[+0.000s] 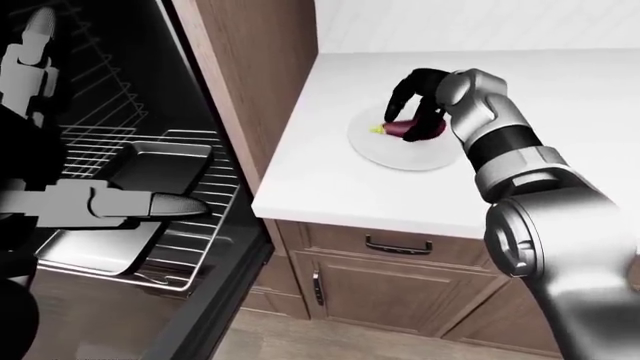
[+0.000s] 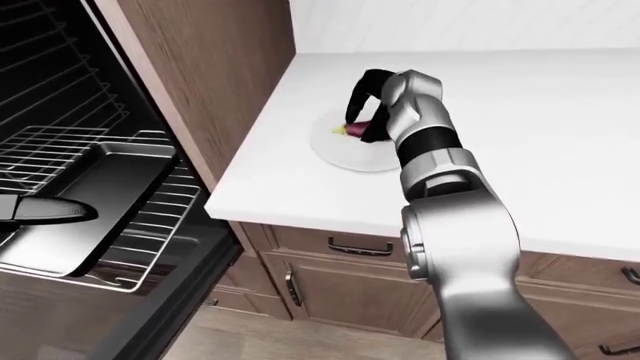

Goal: Place the eggplant on the rack of the oven.

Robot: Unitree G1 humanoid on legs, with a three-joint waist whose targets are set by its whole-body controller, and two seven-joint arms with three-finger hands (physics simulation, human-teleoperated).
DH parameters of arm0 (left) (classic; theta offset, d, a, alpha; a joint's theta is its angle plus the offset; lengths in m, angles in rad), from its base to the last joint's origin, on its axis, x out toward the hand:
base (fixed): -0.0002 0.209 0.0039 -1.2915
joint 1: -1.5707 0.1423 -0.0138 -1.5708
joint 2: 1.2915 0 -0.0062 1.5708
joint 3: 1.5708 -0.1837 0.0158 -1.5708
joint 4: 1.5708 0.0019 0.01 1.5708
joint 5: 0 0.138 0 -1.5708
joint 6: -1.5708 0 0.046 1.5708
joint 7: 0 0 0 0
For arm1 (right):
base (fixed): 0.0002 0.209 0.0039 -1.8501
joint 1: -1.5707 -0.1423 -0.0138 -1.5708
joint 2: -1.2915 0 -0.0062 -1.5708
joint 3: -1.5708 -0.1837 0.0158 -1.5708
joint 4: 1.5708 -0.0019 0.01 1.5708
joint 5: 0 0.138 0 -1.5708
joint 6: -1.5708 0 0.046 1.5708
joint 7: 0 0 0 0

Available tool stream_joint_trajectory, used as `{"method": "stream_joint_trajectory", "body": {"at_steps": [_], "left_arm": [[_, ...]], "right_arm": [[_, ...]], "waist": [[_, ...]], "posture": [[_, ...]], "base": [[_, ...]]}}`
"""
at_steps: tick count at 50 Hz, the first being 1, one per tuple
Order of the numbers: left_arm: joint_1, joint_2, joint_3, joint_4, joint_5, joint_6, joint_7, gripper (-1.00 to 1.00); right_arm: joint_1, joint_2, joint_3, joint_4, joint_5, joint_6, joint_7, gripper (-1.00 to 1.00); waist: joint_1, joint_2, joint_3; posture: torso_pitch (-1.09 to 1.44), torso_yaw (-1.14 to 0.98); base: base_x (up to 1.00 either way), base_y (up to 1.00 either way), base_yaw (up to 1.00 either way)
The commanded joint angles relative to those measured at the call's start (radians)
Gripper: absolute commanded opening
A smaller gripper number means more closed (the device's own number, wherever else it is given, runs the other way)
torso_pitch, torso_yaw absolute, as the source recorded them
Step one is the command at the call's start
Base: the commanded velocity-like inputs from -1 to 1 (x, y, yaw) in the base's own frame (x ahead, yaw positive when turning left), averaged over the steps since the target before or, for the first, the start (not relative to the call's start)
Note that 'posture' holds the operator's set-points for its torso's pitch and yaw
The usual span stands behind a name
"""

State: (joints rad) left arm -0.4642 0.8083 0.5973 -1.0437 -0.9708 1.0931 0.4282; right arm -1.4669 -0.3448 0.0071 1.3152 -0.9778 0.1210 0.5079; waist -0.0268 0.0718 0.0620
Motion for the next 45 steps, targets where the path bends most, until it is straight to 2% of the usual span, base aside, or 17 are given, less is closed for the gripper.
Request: {"method": "stream_joint_trajectory", "body": {"at_steps": [1, 24, 45], "left_arm": [[-0.014, 0.014, 0.020, 0.001, 0.013, -0.023, 0.008, 1.00], [-0.010, 0.037, 0.037, 0.013, -0.012, -0.033, 0.020, 1.00], [0.004, 0.037, 0.037, 0.011, -0.007, -0.042, 0.019, 1.00]], "right_arm": [[-0.035, -0.009, -0.001, -0.027, -0.005, -0.005, 0.000, -0.21], [-0.039, -0.010, 0.005, -0.033, -0.027, -0.025, 0.007, -0.53], [-0.096, -0.026, -0.002, -0.055, -0.034, -0.030, 0.017, -0.62]], "waist": [[-0.002, 0.000, -0.025], [-0.002, 0.001, -0.022], [-0.006, 0.006, -0.015]], "posture": [[0.00, 0.00], [0.00, 0.00], [0.00, 0.00]], "base": [[0.00, 0.00, 0.00], [0.00, 0.00, 0.00], [0.00, 0.00, 0.00]]}}
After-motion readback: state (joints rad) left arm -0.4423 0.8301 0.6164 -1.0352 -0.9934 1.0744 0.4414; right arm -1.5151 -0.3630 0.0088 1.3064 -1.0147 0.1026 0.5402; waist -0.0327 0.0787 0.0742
